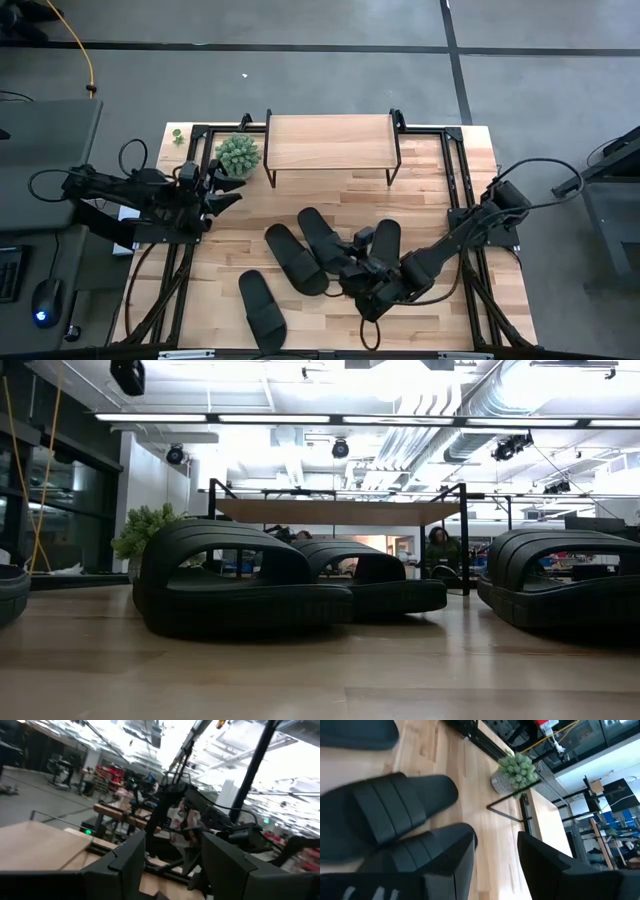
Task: Pick and place slides into the shelf
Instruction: Put the black slide on the shelf
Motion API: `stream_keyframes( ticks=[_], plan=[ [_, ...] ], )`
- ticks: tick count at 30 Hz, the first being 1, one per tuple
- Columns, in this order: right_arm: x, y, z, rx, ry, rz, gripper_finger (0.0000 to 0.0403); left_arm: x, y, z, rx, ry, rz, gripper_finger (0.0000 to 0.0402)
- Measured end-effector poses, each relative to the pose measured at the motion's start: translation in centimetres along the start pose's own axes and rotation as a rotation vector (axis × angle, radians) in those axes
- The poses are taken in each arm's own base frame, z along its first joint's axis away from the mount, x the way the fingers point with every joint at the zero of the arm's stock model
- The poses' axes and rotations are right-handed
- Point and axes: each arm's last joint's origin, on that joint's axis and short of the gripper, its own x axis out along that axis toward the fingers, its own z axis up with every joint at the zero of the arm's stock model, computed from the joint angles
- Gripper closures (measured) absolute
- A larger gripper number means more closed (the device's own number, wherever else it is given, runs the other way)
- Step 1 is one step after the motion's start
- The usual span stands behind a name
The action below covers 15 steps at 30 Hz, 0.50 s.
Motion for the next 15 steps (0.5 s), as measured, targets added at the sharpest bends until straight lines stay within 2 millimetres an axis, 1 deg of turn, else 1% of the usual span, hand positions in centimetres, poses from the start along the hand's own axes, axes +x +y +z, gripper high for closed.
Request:
stream_keyframes(
  ticks=[6, 10, 15],
  plan=[
    [1.3, 2.2, 0.2, 0.027, -0.011, 0.021, 0.0261, 1.1, -0.6, 0.0, -0.013, 0.066, -0.076, 0.0224],
    [2.2, 3.7, -0.1, 0.017, 0.001, 0.039, 0.0261, 1.5, -0.8, 0.2, -0.012, 0.072, -0.075, 0.0224],
    [3.1, 5.4, -0.5, 0.046, 0.015, 0.061, 0.0261, 1.6, -0.8, 0.3, -0.003, 0.068, -0.065, 0.0224]
  ],
)
